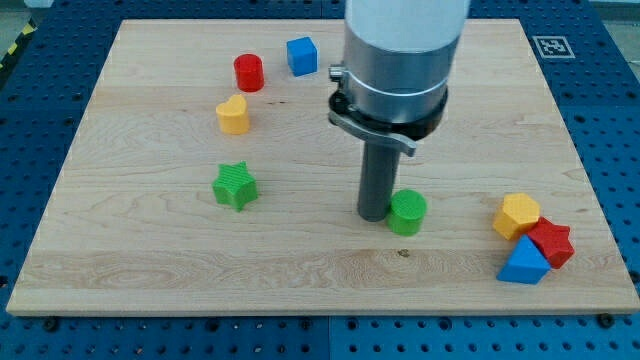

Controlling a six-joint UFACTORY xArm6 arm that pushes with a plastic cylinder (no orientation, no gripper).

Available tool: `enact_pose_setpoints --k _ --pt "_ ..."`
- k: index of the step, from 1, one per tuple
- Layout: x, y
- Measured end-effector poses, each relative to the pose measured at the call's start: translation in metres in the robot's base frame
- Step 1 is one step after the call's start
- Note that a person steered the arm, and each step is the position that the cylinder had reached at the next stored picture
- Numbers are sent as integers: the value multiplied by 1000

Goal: Push the green star into the group of blocks

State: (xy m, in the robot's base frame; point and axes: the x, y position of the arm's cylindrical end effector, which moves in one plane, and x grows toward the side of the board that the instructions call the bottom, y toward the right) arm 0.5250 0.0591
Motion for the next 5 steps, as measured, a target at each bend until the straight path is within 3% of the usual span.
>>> enact_pose_setpoints --k 2,3,4,5 --pt "3 66" --pt "14 72" --pt "17 48" --pt "18 -27"
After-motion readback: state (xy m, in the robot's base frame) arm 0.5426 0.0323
